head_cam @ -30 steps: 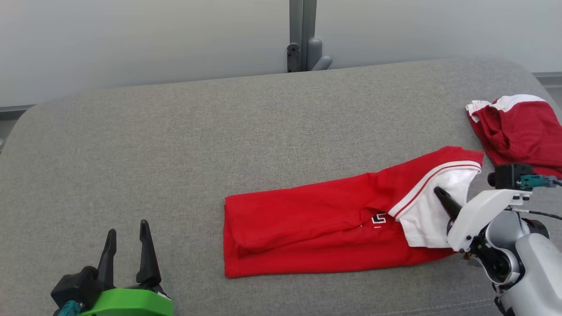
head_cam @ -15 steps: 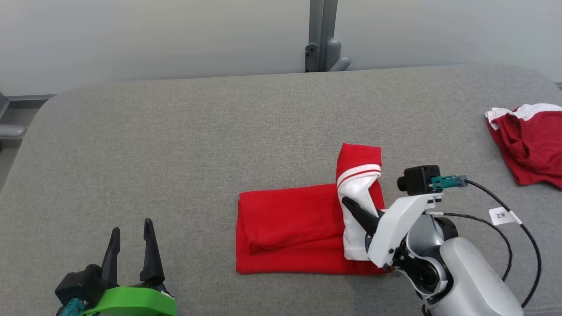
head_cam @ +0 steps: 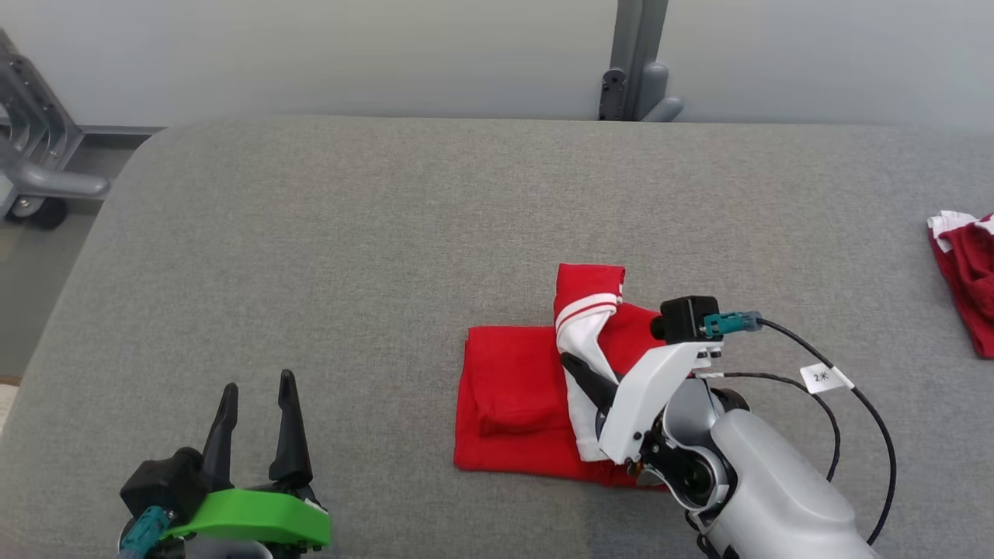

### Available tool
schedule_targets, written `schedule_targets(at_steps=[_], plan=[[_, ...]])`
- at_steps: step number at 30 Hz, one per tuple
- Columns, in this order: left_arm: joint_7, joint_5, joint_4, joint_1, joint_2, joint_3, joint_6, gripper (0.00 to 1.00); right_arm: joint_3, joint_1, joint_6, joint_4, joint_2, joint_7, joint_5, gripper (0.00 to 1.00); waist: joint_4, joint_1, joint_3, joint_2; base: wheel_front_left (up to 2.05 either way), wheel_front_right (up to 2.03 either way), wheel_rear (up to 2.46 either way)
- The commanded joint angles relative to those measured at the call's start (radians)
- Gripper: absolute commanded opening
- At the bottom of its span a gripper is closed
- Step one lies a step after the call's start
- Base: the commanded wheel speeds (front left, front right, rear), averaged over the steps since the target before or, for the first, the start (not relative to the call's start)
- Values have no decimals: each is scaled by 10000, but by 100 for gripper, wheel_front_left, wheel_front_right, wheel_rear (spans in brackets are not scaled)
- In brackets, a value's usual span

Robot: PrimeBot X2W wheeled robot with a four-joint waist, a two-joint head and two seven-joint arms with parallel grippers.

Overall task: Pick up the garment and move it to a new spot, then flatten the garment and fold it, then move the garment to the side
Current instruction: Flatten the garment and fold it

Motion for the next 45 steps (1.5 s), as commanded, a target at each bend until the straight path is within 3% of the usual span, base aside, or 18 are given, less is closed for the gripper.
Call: schedule_targets(at_steps=[1,12,13,14,15,26,35,45], plan=[[-25,-21,17,-192,15,-48,-15,100,153,-236,1,226,-11,-181,197,0,203,0,87,99,0,0,0],[-25,-99,138,-345,15,-269,-5,100,1879,-1519,1,2299,-8,-1210,1962,0,693,0,173,99,0,0,0],[-25,-103,152,-347,15,-288,-2,100,2058,-1597,1,2441,-6,-1251,2137,32,719,0,166,99,0,0,0],[-25,-108,165,-356,15,-300,11,100,2230,-1686,1,2533,-1,-1331,2316,75,739,0,157,99,0,0,0],[-25,-115,172,-362,15,-308,28,100,2382,-1767,1,2602,-3,-1420,2475,100,750,0,145,99,0,0,0],[-25,-76,83,-74,15,-131,122,100,3497,-2410,1,2619,-18,-2255,3226,100,335,0,-28,99,0,0,0],[-25,34,-13,48,15,-76,129,100,3114,-2682,1,2874,-296,-3599,2353,100,-137,0,-120,99,0,0,0],[-25,196,-40,235,15,-91,84,100,2140,-1976,1,2750,-637,-4713,1831,100,-588,0,-289,99,0,0,0]])
